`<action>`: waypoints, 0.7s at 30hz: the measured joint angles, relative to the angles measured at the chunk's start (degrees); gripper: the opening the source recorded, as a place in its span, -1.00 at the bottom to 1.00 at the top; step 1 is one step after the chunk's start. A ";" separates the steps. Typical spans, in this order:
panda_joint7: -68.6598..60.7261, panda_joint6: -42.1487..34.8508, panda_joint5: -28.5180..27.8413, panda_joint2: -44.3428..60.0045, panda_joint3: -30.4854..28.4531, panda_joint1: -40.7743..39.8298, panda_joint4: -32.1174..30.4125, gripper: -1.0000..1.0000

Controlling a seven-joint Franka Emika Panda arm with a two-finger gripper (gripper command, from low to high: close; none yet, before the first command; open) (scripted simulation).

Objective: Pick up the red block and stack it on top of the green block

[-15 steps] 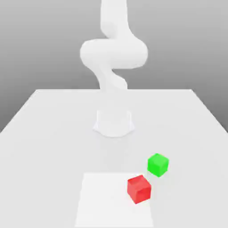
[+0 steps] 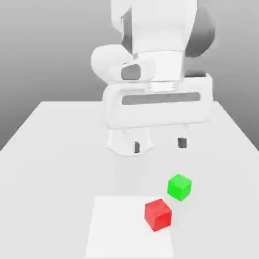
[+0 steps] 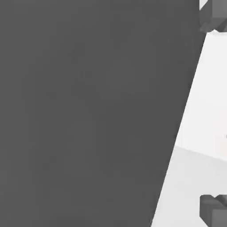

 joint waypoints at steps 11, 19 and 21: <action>-2.97 15.87 -1.44 22.85 0.22 2.00 -4.26 0.00; -2.70 17.16 -1.76 24.38 0.11 2.08 -4.06 -1.00; -2.94 14.53 -1.44 21.29 0.38 1.86 -4.51 -1.00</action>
